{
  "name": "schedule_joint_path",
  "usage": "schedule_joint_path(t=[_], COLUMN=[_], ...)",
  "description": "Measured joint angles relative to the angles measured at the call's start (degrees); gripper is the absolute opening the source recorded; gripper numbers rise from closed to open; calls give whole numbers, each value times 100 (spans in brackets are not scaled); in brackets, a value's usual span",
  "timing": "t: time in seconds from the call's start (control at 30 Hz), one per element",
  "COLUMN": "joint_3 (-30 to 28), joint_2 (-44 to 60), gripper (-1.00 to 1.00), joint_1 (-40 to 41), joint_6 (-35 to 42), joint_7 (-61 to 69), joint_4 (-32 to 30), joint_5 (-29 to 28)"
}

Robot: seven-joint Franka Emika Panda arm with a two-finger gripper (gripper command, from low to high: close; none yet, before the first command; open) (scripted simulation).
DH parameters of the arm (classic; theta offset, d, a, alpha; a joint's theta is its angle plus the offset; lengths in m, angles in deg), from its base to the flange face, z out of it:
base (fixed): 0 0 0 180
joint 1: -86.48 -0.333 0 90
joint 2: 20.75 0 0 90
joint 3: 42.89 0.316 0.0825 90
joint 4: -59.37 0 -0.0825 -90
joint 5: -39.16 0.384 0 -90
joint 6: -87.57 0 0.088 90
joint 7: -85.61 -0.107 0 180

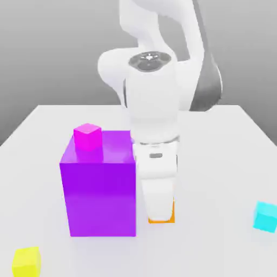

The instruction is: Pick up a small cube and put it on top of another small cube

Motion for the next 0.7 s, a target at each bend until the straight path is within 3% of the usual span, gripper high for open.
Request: schedule_joint_path(t=[0.23,0.57,0.7], joint_3=[-458,-736,-744], joint_2=[-1364,-3541,-3797], gripper=[-100,-100,-100], joint_1=[343,1221,1319], joint_6=[1390,3451,3129], joint_7=[1875,3773,3877], joint_4=[102,-174,-710], joint_5=[-665,-2448,-2790])
